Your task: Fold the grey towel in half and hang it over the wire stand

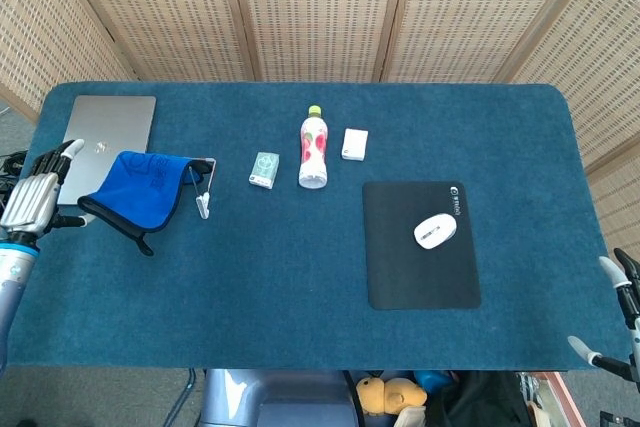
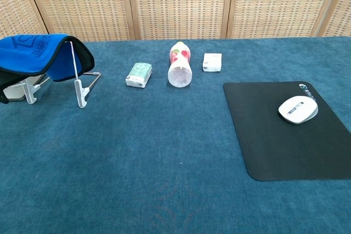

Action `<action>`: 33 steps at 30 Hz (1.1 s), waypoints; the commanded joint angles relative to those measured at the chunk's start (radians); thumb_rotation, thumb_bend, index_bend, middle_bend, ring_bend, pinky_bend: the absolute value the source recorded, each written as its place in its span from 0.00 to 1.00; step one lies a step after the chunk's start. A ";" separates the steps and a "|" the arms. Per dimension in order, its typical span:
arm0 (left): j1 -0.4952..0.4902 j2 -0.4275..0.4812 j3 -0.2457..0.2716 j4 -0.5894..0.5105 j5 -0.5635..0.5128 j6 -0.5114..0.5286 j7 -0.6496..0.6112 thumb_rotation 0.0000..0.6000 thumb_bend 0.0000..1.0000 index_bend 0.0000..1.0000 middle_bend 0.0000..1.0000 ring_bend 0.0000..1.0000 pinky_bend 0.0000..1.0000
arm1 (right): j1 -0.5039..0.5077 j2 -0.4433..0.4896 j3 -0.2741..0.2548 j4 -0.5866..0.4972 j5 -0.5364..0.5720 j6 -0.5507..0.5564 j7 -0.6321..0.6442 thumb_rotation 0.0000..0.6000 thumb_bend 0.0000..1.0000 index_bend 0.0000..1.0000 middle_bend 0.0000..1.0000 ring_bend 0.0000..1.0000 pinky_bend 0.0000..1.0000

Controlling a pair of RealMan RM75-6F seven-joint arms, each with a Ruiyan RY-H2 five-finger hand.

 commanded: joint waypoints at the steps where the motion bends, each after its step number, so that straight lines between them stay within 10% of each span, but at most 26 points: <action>1: 0.026 0.042 0.049 -0.013 0.068 0.021 0.037 1.00 0.23 0.00 0.00 0.00 0.00 | -0.002 0.002 0.000 0.000 -0.002 0.004 0.005 1.00 0.00 0.00 0.00 0.00 0.00; 17: 0.198 0.155 0.121 -0.124 0.235 0.294 -0.069 1.00 0.19 0.00 0.00 0.00 0.00 | -0.014 0.011 -0.007 0.008 -0.029 0.041 0.042 1.00 0.00 0.00 0.00 0.00 0.00; 33: 0.426 0.228 0.222 -0.440 0.402 0.619 0.240 1.00 0.19 0.00 0.00 0.00 0.00 | -0.029 0.013 -0.014 0.025 -0.056 0.079 0.067 1.00 0.00 0.00 0.00 0.00 0.00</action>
